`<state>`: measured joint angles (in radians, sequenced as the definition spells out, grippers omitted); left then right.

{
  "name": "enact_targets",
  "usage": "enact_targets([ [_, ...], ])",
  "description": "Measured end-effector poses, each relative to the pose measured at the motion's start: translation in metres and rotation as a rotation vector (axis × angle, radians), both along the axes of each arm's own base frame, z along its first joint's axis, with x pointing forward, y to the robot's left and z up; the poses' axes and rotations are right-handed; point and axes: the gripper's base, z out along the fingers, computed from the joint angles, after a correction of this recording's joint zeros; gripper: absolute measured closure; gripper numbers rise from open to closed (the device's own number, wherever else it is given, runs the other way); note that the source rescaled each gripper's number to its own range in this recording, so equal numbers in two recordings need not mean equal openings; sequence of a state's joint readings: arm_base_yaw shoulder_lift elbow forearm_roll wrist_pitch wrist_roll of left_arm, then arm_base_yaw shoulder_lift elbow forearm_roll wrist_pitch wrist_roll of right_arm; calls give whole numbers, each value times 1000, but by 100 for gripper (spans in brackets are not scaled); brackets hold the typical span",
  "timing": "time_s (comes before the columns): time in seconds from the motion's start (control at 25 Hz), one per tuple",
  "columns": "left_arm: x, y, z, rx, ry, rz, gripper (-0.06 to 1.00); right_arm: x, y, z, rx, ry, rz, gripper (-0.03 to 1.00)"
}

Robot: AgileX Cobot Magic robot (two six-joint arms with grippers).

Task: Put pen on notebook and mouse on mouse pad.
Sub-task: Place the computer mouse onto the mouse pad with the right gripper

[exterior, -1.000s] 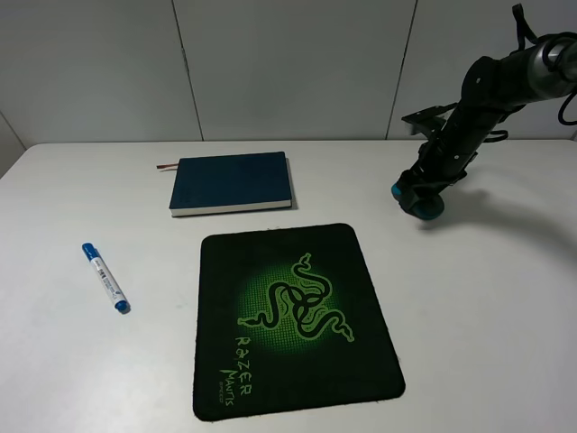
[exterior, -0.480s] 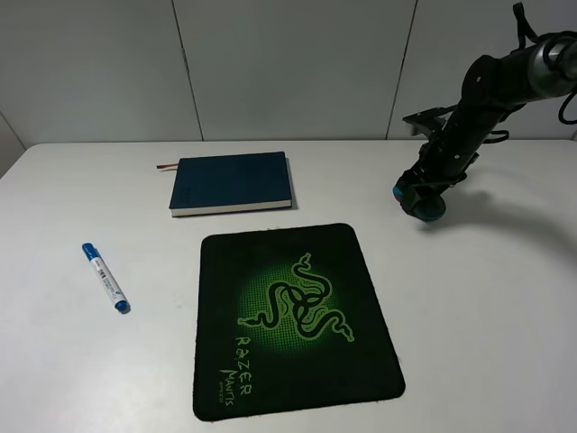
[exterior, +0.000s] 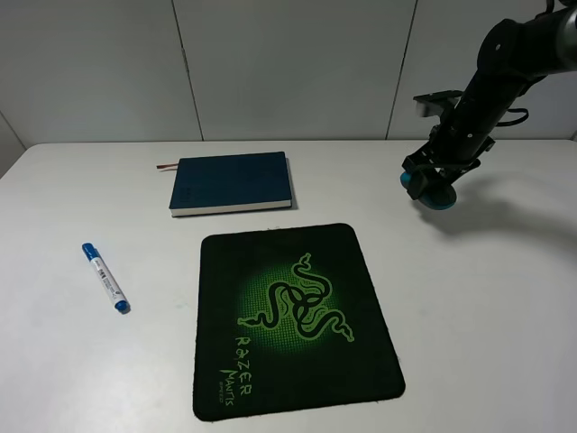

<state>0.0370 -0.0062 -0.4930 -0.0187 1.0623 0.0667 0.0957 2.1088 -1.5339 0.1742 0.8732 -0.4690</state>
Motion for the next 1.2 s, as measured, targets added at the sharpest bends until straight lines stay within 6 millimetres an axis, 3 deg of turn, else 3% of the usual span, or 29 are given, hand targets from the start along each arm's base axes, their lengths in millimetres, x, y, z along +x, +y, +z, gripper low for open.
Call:
enact_targets([
  [0.52,0,0,0,0,-1,0,-4,-26,4,54,81,83,-94,97],
  [0.68,0,0,0,0,-1,0,-4,-35,13,63,71,117,-68,97],
  [0.92,0,0,0,0,-1,0,-4,-53,62,78,54,109,16,97],
  [1.2,0,0,0,0,-1,0,-4,-76,118,78,45,125,111,97],
])
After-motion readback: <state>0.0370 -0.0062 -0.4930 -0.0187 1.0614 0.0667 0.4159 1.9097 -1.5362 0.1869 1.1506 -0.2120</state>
